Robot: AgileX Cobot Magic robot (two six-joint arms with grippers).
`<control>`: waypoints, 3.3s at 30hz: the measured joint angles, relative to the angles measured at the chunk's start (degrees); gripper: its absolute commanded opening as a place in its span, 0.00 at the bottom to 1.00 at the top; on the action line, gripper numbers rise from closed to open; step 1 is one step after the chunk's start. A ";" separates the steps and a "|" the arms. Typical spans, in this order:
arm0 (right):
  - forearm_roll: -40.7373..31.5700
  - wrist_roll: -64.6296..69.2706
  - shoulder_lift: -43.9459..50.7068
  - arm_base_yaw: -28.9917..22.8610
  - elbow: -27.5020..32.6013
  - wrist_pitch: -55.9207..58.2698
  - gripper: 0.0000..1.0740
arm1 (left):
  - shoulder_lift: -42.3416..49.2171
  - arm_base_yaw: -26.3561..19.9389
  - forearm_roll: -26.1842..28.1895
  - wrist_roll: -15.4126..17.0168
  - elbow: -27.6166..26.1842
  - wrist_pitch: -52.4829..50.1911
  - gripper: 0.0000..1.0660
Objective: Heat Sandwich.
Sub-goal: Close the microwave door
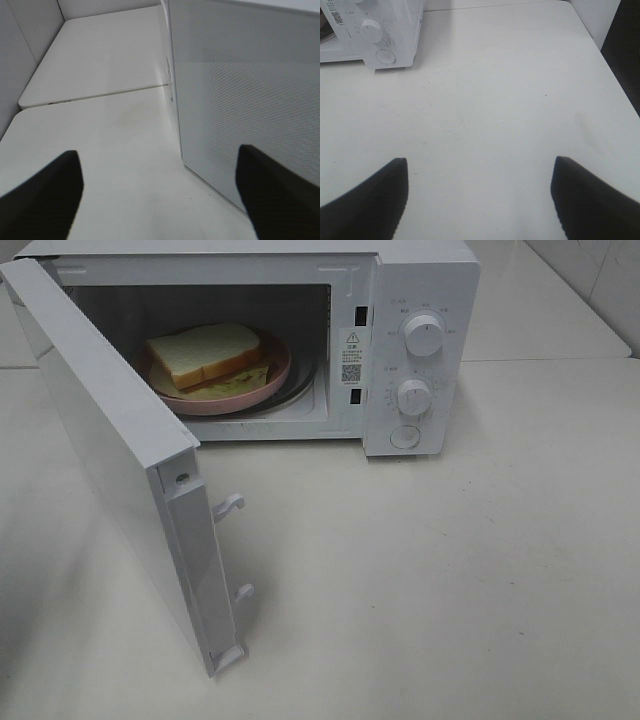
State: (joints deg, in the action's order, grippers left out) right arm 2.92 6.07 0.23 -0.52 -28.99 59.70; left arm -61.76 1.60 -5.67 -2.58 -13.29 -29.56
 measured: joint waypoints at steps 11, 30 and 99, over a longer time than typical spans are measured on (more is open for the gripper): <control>0.00 0.00 0.00 0.00 0.00 0.00 0.71 | -2.98 0.00 -2.29 0.92 0.00 -2.92 0.00; 0.00 0.00 0.00 0.00 0.00 0.00 0.71 | -10.20 0.00 -35.07 20.28 -2.64 -17.59 0.00; 0.00 0.00 0.00 0.00 0.00 0.00 0.71 | -48.99 40.62 33.12 -12.78 -37.01 -19.54 0.00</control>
State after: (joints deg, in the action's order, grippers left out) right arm 2.92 6.07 0.23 -0.52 -28.99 59.70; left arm -110.75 42.23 27.44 -15.36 -50.31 -49.10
